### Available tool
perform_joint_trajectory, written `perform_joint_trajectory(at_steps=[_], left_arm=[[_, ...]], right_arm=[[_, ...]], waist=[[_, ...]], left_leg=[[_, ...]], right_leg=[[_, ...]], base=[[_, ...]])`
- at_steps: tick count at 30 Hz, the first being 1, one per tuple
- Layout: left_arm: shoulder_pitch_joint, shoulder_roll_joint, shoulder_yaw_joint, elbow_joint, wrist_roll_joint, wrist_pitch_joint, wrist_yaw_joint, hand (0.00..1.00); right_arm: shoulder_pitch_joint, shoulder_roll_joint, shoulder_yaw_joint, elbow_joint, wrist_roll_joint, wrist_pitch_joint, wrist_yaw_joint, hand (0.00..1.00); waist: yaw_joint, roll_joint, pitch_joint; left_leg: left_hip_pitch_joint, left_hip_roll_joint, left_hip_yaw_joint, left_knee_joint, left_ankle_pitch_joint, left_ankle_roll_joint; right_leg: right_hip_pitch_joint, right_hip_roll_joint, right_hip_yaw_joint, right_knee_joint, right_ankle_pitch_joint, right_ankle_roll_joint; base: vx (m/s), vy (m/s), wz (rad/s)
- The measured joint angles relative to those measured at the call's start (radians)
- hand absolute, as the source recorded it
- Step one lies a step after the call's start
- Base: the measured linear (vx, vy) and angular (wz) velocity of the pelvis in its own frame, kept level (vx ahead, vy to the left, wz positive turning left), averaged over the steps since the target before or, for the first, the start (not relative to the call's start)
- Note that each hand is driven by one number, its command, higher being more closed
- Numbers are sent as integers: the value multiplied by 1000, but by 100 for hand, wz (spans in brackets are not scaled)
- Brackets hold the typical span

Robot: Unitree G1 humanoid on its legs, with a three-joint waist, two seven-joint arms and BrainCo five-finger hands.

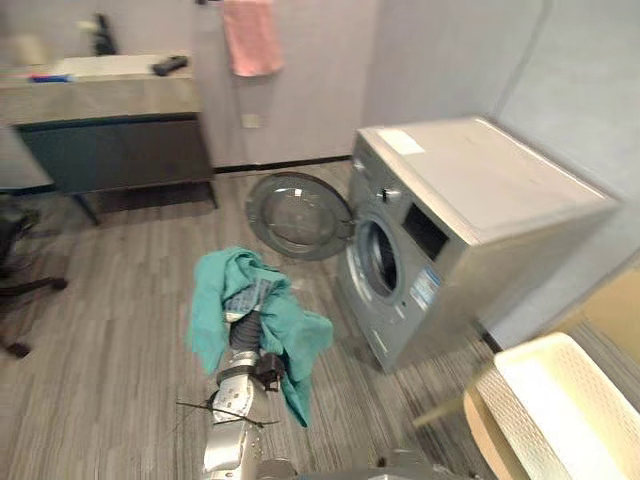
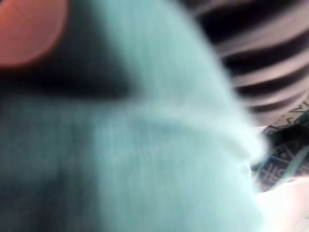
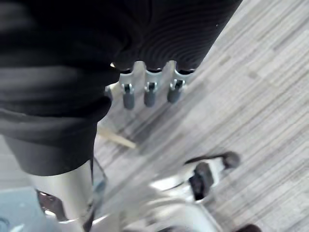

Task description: Pick up the laundry basket with both hands and put the clothes into the washing machine.

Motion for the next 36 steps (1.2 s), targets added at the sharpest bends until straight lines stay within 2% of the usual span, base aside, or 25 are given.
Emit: perform_joint_trajectory(at_steps=[3,5,6,8,11,12,13,14,15,16,17,18,19,20,21,22,24,25,26,27,29,30,32,34,36], left_arm=[[-1,1,-25,2,0,-1,0,100],[-5,3,-54,6,0,1,0,100],[-8,5,-77,4,0,-1,-1,100],[-15,8,-108,6,0,4,-2,100],[-64,3,-150,7,6,10,-20,100],[-72,3,-158,7,10,10,-23,100],[-82,3,-164,7,10,10,-24,100],[-83,2,-170,2,10,10,-28,100],[-83,2,-167,2,10,10,-29,100],[-78,1,-154,2,10,11,-30,100],[-69,2,-119,1,10,12,-26,100],[-65,2,-105,1,9,14,-22,100],[-65,2,-96,1,9,18,-21,100],[-65,0,-95,1,7,20,-22,100],[-64,0,-95,1,7,21,-22,100],[-61,1,-95,2,7,26,-23,100],[-61,1,-100,2,7,26,-28,100],[-61,0,-101,6,8,26,-28,100],[-53,-1,-102,7,8,26,-29,100],[-44,0,-102,7,8,25,-30,100],[-27,13,-77,15,9,26,-24,100],[-24,15,-89,15,9,28,-24,100],[-17,28,-98,15,11,33,-25,100],[-15,40,-98,14,12,34,-26,100],[-10,52,-98,14,12,34,-26,100]], right_arm=[[30,11,0,15,8,3,-1,0],[41,12,1,31,8,4,-2,0],[34,3,1,32,7,6,-3,0],[22,-12,1,29,6,8,-3,0],[24,-14,20,17,7,18,-3,0],[25,-13,25,7,9,15,-2,0],[19,-14,24,-5,12,9,-2,0],[20,-24,24,-16,11,10,-5,0],[22,-32,29,-20,11,9,-7,0],[23,-48,56,-26,12,9,-19,0],[21,-52,95,-48,16,9,-27,0],[20,-53,115,-62,17,7,-30,0],[14,-52,136,-81,17,3,-39,0],[7,-53,149,-92,17,0,-40,0],[2,-53,154,-92,15,0,-40,0],[-2,-50,165,-98,13,0,-40,0],[-18,-47,176,-97,0,-3,-39,0],[-22,-50,177,-95,-6,-5,-39,0],[-23,-65,175,-97,-10,-7,-39,0],[-25,-70,175,-95,-11,-7,-38,0],[-26,-26,164,-96,-11,-11,-36,0],[-22,-5,141,-94,-11,-15,-36,0],[-24,17,123,-92,-11,-20,-32,0],[-25,20,125,-101,-10,-24,-3,0],[-22,17,126,-110,-11,-25,5,0]], waist=[[-13,-4,1],[-13,-10,-5],[-6,0,-3],[-13,17,0],[-24,29,-5],[-39,31,-6],[-46,39,-3],[-37,54,5],[-31,64,6],[-8,87,8],[1,71,2],[1,60,6],[7,58,6],[15,43,12],[20,42,12],[21,27,14],[27,16,10],[28,22,5],[44,50,-13],[51,63,-22],[36,0,-32],[48,-26,-35],[55,-33,-38],[58,-45,-35],[53,-50,-33]], left_leg=[[0,-20,-112,2,-6,-11],[0,-15,-171,24,-21,-46],[2,-2,-187,29,-28,-61],[14,21,-202,19,-35,-73],[64,56,-237,-3,-72,-81],[59,65,-232,66,-83,-99],[-15,89,-200,233,-86,-102],[-91,133,-172,433,-57,-148],[-120,157,-164,515,-34,-163],[-157,204,-137,632,18,-160],[-185,237,-102,711,90,-136],[-205,254,-85,750,100,-124],[-224,295,-39,767,67,-87],[-240,325,-10,732,27,-83],[-240,338,4,693,9,-85],[-238,343,23,574,-8,-90],[-234,305,27,263,9,-107],[-224,276,7,129,45,-129],[-226,268,-7,21,154,-125],[-227,261,-17,25,232,-152],[-234,205,15,87,175,-106],[-233,187,36,114,140,-91],[-227,171,62,136,102,-77],[-163,157,100,127,49,-65],[-107,157,136,94,34,-62]], right_leg=[[-12,36,40,-307,12,-4],[20,47,6,-357,109,-27],[24,48,-27,-357,139,-41],[49,61,-68,-361,135,-60],[103,88,-111,-347,69,-72],[131,99,-126,-356,45,-84],[152,113,-146,-358,32,-89],[187,145,-152,-357,22,-99],[201,162,-151,-355,15,-107],[224,194,-129,-349,1,-120],[253,206,-106,-355,-10,-129],[262,206,-99,-360,-12,-131],[284,206,-76,-375,-12,-132],[305,200,-54,-401,-10,-131],[319,193,-44,-413,-8,-128],[351,174,-30,-446,-1,-117],[384,127,-14,-503,13,-93],[388,111,-4,-527,19,-79],[392,108,17,-552,21,-44],[397,103,35,-559,13,-23],[420,33,42,-559,15,14],[414,7,57,-535,19,21],[374,-14,83,-444,20,20],[241,-40,107,-154,81,23],[145,-35,99,40,103,38]], base=[[265,-205,157],[335,-252,105],[345,-239,66],[307,-189,30],[270,-174,31],[239,-181,54],[197,-113,40],[194,-99,16],[250,-55,-36],[266,-5,-62],[288,1,-63],[289,-5,-51],[270,-2,-40],[252,21,-40],[239,85,-31],[258,167,-20],[286,260,-19],[236,327,-36],[245,416,-48],[310,476,-47],[281,357,-2],[207,296,6],[194,357,-17],[140,302,-39],[54,157,-45]])
